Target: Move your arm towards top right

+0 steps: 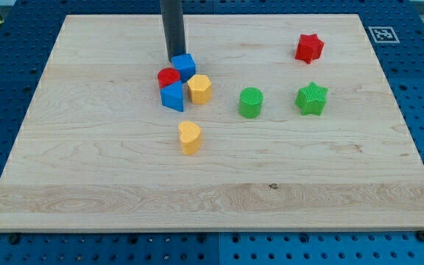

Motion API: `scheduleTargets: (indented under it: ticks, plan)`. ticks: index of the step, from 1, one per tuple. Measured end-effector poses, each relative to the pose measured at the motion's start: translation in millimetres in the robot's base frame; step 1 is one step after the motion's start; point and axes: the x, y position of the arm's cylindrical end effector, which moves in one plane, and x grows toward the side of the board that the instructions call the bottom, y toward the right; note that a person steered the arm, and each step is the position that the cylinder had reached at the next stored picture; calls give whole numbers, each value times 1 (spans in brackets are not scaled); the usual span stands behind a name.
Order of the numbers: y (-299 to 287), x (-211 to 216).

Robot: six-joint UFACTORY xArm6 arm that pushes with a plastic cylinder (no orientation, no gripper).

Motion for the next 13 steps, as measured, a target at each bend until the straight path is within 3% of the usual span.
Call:
scheduleTargets:
  ticks: [2,4,5,7,13]
  plan:
    - [-1,-4]
    - [-23,-107]
    - [13,-126]
    - [164,-121]
    - [209,-121]
